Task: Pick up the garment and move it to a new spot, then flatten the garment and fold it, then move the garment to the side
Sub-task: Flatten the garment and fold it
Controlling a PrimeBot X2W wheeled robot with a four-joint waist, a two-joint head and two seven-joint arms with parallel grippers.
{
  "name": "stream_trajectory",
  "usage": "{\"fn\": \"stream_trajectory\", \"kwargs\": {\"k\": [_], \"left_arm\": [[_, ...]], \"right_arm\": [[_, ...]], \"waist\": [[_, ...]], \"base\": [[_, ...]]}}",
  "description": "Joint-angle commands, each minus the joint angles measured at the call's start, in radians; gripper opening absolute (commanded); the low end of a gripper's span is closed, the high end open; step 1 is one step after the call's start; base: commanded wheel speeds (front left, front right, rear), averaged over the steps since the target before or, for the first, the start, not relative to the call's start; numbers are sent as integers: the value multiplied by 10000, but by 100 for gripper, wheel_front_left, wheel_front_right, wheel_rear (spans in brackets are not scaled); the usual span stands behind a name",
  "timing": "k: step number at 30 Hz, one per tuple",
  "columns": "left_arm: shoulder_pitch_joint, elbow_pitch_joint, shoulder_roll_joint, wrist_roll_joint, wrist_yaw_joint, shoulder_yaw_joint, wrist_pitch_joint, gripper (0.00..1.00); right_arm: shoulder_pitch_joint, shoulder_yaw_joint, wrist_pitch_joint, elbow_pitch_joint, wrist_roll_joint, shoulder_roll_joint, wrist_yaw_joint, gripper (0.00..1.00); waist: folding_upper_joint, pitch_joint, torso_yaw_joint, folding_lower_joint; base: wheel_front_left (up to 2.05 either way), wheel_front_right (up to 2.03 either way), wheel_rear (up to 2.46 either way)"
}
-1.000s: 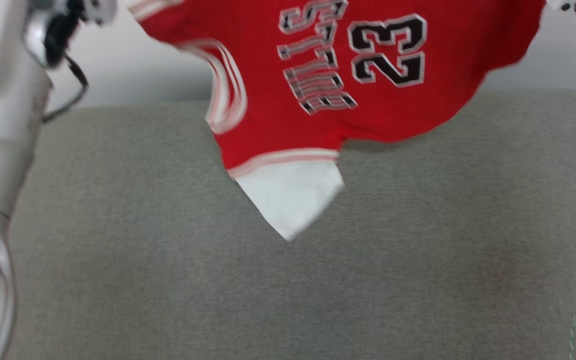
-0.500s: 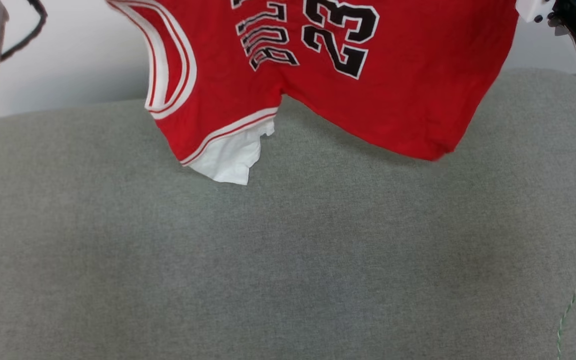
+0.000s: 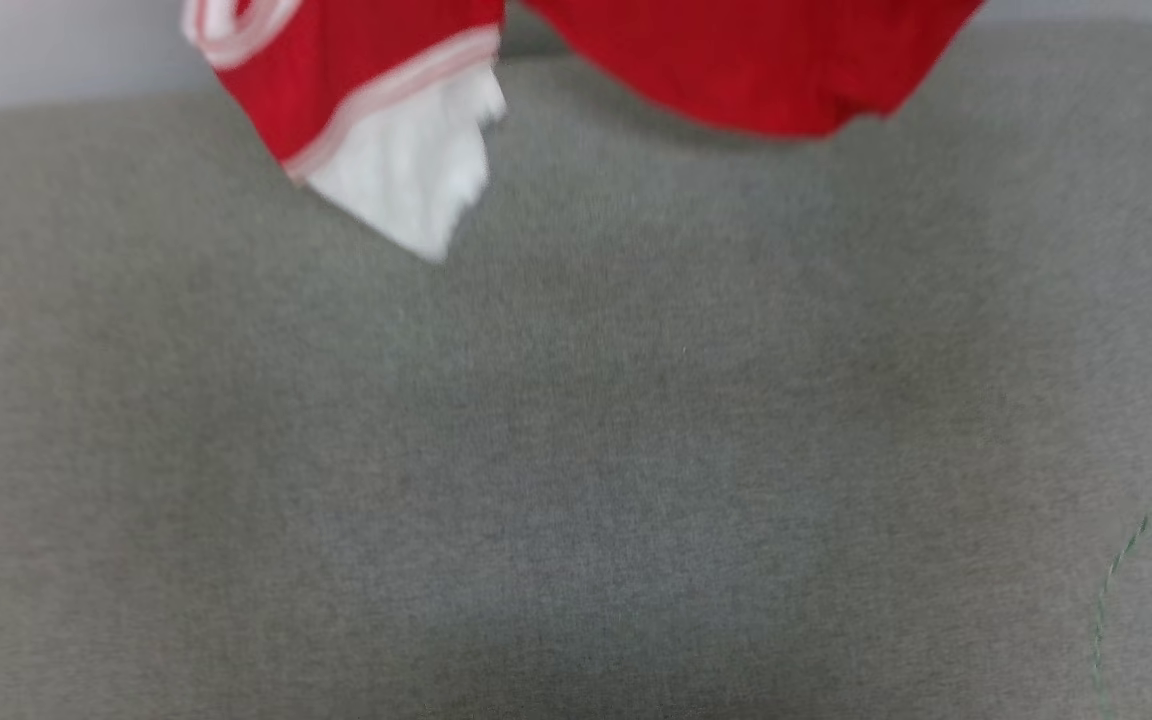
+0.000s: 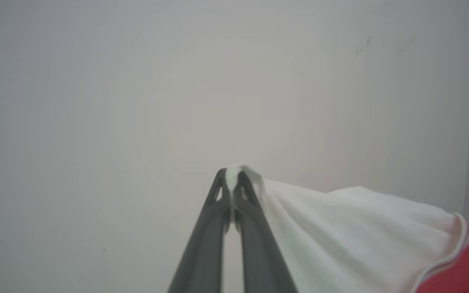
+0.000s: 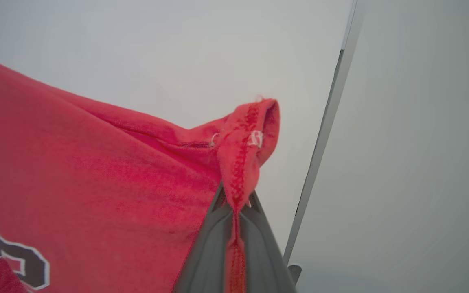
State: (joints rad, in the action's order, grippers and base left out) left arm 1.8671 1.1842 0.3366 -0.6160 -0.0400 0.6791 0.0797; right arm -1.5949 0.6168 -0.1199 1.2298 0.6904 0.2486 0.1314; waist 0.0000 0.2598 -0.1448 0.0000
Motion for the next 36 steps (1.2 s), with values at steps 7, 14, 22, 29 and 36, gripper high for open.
{"fn": "stream_trajectory", "kwargs": {"k": [7,14,22,29,36], "left_arm": [[2123,-224,-255,563,-609,168,1312,0],[3588,-625,-722,847,-884,116,1796,0],[2680,-2254,-584,1063,-1085,-696,1829,0],[469,-2784,-416,1197,-755,-1350,1837,0],[-1770,-2732,-525,1184,-144,-1736,1839,0]], "right_arm": [[-1477,-643,-1428,360,-768,157,-15,0],[-2096,-2944,-1438,-1127,-2720,728,-15,0],[-1148,-5508,-1442,-1744,-5341,-193,-15,0],[-752,-5952,-1444,-854,-5957,-660,-13,0],[-64,-5093,-1167,-144,-5140,-470,-13,0]], "waist": [[0,3253,249,0],[0,4868,971,0],[0,5637,1569,0],[0,5148,1828,0],[0,3935,2107,0]], "base": [[0,0,0],[0,0,0],[0,0,0],[0,0,0],[0,0,0]]}}
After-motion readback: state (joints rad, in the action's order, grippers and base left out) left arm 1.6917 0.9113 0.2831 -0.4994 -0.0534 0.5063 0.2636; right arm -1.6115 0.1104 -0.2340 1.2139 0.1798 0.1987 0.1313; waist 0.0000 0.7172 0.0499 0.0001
